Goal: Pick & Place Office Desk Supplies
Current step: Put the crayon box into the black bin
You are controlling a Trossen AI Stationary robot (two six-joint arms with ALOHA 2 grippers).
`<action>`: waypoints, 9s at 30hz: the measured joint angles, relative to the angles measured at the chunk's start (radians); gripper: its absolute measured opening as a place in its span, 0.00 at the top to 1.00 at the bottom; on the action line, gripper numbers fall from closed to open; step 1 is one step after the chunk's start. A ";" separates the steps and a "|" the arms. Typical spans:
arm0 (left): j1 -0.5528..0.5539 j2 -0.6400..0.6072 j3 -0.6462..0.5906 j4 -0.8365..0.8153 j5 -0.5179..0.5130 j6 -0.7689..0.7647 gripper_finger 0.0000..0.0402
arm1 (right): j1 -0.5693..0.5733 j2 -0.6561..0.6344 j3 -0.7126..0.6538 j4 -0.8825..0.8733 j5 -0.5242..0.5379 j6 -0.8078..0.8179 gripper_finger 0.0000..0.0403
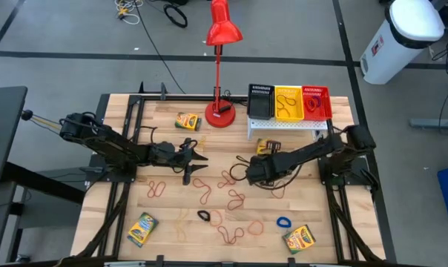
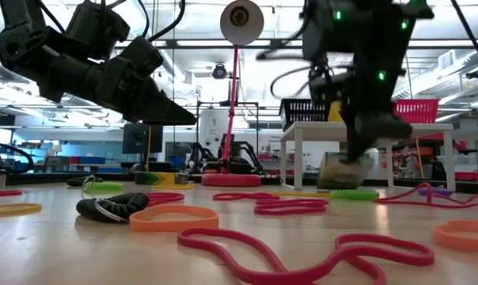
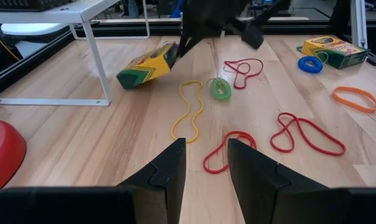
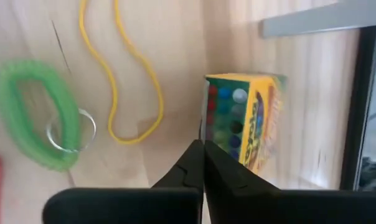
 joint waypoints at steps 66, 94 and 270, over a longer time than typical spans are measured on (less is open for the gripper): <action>0.000 0.000 0.000 0.000 0.000 0.000 0.69 | 0.282 -0.151 -0.019 0.392 0.193 -0.774 0.99; 0.000 0.000 0.000 -0.001 0.000 0.000 0.69 | 0.280 -0.153 -0.099 0.541 0.170 -0.802 0.99; -0.001 0.000 0.000 -0.135 0.135 0.044 0.69 | 0.299 -0.159 0.040 0.388 -0.192 1.426 0.51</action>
